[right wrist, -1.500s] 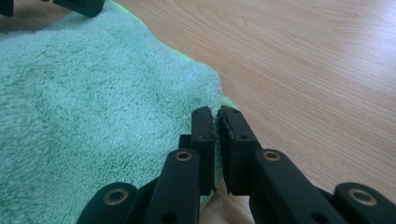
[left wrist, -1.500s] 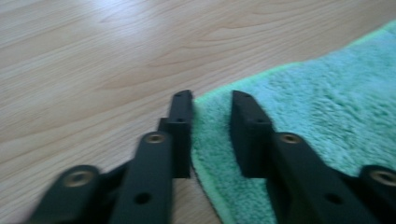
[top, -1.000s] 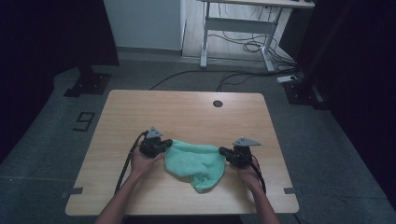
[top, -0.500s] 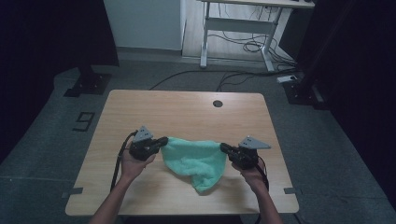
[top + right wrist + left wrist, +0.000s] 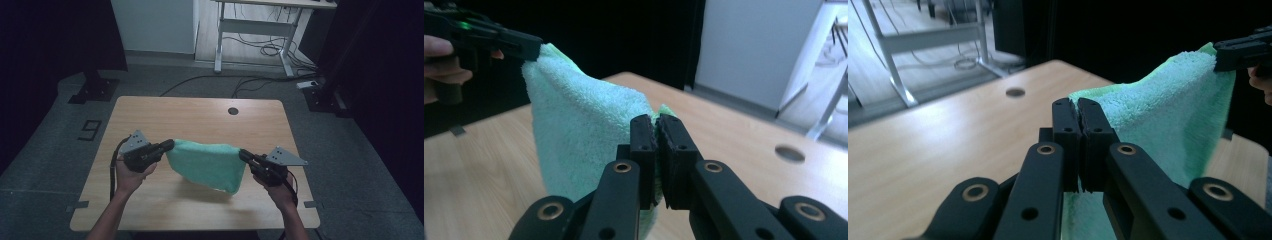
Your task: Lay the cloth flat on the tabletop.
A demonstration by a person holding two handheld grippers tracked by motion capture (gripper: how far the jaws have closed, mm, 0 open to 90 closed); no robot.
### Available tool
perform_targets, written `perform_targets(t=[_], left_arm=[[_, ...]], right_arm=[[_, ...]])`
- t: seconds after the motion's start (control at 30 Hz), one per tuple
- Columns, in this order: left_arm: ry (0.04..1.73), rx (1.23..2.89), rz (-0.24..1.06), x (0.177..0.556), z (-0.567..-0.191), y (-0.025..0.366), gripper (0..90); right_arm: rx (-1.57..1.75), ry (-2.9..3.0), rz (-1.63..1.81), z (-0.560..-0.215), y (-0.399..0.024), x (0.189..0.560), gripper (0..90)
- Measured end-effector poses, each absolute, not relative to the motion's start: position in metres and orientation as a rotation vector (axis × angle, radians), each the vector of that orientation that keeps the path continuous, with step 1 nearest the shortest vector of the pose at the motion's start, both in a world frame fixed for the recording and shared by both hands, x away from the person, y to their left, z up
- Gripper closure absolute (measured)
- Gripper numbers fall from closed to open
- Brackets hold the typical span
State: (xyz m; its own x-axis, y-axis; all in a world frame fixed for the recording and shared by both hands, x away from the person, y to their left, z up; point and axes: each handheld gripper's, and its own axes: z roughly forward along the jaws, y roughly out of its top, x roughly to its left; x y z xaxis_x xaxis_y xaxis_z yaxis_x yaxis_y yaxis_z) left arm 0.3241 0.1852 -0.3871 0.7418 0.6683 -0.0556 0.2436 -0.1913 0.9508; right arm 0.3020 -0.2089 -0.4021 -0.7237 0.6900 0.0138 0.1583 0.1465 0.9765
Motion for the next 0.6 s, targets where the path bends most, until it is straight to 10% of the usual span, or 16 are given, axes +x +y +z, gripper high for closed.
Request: perform_targets(t=[0.6], left_arm=[[0.826,1.838,0.402,0.353,-0.430,0.180,87.5]], right_arm=[[0.955,2.038,1.531,-0.436,-0.204,0.346,84.4]])
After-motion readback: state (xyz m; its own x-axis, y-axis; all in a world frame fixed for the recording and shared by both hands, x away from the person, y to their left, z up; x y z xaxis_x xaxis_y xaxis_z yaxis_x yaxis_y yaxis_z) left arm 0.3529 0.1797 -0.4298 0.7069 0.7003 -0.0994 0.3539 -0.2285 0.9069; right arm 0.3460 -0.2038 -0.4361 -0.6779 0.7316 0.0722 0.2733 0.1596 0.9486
